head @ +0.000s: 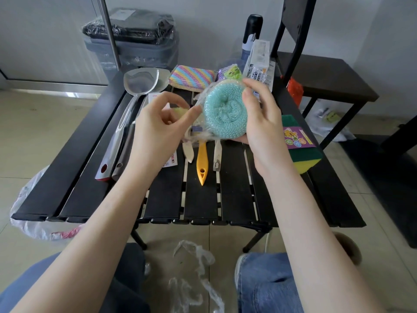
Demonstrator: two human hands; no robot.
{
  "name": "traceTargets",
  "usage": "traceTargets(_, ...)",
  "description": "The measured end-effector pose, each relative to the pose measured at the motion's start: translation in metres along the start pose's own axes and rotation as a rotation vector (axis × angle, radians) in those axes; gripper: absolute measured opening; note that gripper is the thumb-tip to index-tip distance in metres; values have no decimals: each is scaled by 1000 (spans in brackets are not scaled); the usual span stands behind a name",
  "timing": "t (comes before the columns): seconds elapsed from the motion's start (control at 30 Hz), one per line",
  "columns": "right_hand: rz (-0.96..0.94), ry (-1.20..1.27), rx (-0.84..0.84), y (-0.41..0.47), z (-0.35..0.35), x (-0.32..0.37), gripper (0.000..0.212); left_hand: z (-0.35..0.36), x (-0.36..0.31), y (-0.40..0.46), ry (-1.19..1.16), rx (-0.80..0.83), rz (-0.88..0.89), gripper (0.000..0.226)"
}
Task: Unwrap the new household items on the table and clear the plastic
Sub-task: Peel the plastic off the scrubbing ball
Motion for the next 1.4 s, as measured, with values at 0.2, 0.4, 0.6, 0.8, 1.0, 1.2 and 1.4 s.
traceTargets(0.2,129,78,70,-4,12,-15,36,4,2,-2,152,20,36,13)
traceTargets(0.4,295,205,156,-10,23,-19,37,1,-23,-5,112,-55,130,16)
traceTargets(0.6,215,297,-6,-7,9,-10,43,1,-2,-3,-224,-3,-176,27)
traceTargets(0.8,274,396,-7,-11,14,-13,35,12,13,-10,-569,4,-474,24)
traceTargets(1.0,436,602,3,-17,23,-26,34,0,15,-10,-343,-125,-371,27)
traceTargets(1.2,440,633,10,-19,21,-24,27,-11,5,-4,-111,-161,-190,26)
traceTargets(1.4,522,702,69,-20,30,-29,44,-8,5,0,-307,-119,-305,27)
Point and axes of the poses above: each hand's wrist, its own y-axis towards the middle knuckle, its own z-axis out of the palm, x = y × z, the point moved 10 cm from there along y, towards the middle knuckle, and after that the axes turned 8 degrees about -x, right-handed, at the moved point
